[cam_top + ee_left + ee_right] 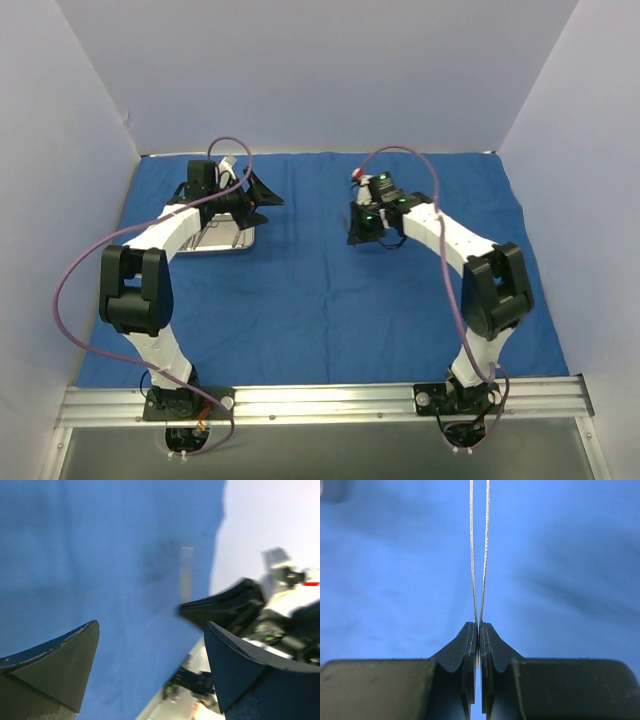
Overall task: Open and lay out the surgical kit
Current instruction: Place the medical item in the surgical kit.
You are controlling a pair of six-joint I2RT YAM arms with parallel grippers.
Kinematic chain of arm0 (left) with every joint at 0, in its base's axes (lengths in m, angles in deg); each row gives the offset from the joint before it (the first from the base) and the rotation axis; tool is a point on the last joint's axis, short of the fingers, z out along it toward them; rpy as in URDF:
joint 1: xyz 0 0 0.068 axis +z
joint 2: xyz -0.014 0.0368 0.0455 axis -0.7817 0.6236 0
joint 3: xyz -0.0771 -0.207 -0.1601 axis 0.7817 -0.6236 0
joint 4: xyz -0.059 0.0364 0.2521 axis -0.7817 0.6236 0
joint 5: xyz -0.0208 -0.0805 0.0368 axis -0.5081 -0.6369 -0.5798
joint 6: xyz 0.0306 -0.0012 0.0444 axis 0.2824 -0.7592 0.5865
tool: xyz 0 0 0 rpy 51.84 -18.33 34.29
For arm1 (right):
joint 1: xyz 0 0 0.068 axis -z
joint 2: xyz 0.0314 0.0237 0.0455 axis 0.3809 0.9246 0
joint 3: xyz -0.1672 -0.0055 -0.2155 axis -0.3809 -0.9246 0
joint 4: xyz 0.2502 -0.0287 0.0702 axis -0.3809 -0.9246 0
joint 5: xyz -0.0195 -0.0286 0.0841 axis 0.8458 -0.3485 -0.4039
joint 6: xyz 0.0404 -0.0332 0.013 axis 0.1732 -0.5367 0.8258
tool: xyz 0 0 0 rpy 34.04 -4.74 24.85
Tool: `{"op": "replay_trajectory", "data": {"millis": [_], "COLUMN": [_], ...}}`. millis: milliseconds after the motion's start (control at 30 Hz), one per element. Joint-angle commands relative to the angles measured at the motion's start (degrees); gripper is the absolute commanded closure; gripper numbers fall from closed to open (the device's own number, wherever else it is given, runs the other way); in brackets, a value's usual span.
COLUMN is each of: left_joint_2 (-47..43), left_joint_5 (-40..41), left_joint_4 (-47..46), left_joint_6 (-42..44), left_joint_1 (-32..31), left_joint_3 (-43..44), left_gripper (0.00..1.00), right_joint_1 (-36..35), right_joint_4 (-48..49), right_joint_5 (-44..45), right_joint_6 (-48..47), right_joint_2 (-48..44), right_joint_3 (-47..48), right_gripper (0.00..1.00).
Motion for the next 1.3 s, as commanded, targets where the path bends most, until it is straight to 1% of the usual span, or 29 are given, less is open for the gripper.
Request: {"op": "replay_trajectory", "data": {"millis": [0, 33, 67, 133, 167, 233, 267, 300, 333, 367, 400, 467, 533, 567, 667, 767, 833, 933, 967, 1067, 1133, 1267], "left_joint_2": [-5.9, -6.5, -7.4, -9.5, -10.3, -12.9, -13.9, -15.9, -16.8, -17.6, -19.1, -20.4, -21.7, -22.0, -23.1, -23.7, -23.9, -23.8, -23.4, -22.8, -22.4, -20.3], "left_joint_5": [5.6, 7.4, 9.2, 11.4, 12.0, 12.3, 12.3, 12.2, 11.4, 10.9, 10.0, 9.0, 9.5, 9.5, 9.4, 9.4, 9.5, 8.5, 8.2, 7.4, 9.7, 9.6], "left_joint_4": [12.7, 14.9, 16.4, 19.3, 19.9, 20.0, 19.6, 18.3, 17.6, 16.9, 15.4, 14.7, 14.6, 14.6, 13.7, 13.7, 14.0, 13.6, 13.4, 12.6, 13.9, 14.4], "left_joint_6": [14.0, 16.0, 19.0, 21.7, 24.1, 25.7, 26.3, 26.2, 25.9, 25.1, 24.8, 24.7, 24.9, 24.7, 24.2, 23.8, 23.8, 23.3, 22.8, 22.1, 22.0, 20.3], "left_joint_1": [0.4, 0.3, 0.3, 0.4, 0.4, 0.4, 0.5, 0.7, 1.1, 1.5, 1.8, 2.4, 2.4, 2.4, 2.4, 2.9, 3.4, 4.2, 4.4, 4.9, 5.2, 6.4], "left_joint_3": [4.9, 5.6, 6.4, 6.5, 6.0, 4.4, 3.2, 0.7, -0.7, -2.0, -4.4, -5.8, -6.8, -7.1, -8.0, -8.4, -8.6, -9.4, -9.8, -10.5, -10.1, -9.6], "left_gripper": [0.06, 0.06, 0.06, 0.06, 0.06, 0.06, 0.06, 0.06, 0.06, 0.06, 0.06, 0.06, 0.06, 0.06, 0.06, 0.06, 0.06, 0.06, 0.06, 0.06, 0.06, 0.06], "right_joint_1": [4.9, 5.7, 6.5, 9.3, 10.5, 12.3, 12.5, 12.6, 13.0, 16.6, 18.6, 23.3, 24.8, 25.0, 25.5, 26.5, 29.6, 31.8, 32.0, 32.8, 33.1, 33.2], "right_joint_4": [-1.9, -2.1, -2.3, -4.0, -5.0, -7.9, -7.4, -6.0, -5.2, -4.8, -5.1, -5.1, -3.8, -4.3, -3.3, -4.9, -4.5, -3.0, -2.3, -1.0, -0.8, 0.5], "right_joint_5": [10.9, 12.6, 16.8, 20.4, 20.7, 21.4, 22.6, 23.7, 25.0, 25.5, 25.4, 24.4, 24.7, 24.6, 23.0, 22.3, 22.0, 21.5, 19.5, 18.6, 17.5, 15.4], "right_joint_6": [-2.3, -3.3, -4.9, -6.3, -8.9, -13.7, -15.5, -20.1, -20.1, -20.1, -20.3, -21.0, -22.4, -22.7, -25.4, -27.5, -28.4, -29.8, -30.3, -31.0, -31.2, -30.8], "right_joint_2": [-11.4, -13.2, -17.3, -21.0, -24.0, -26.6, -30.4, -32.2, -33.4, -33.9, -33.1, -30.3, -29.3, -27.1, -24.3, -20.9, -19.9, -18.8, -18.3, -16.5, -15.4, -12.4], "right_joint_3": [-5.4, -7.5, -11.5, -15.2, -18.4, -20.9, -21.7, -23.4, -23.8, -24.2, -23.8, -23.4, -23.6, -23.1, -22.7, -21.7, -22.0, -22.5, -22.5, -22.4, -22.1, -21.5], "right_gripper": [1.0, 1.0, 1.0, 1.0, 1.0, 1.0, 1.0, 1.0, 1.0, 1.0, 1.0, 1.0, 1.0, 1.0, 1.0, 1.0, 1.0, 1.0, 1.0, 1.0, 1.0, 1.0]}}
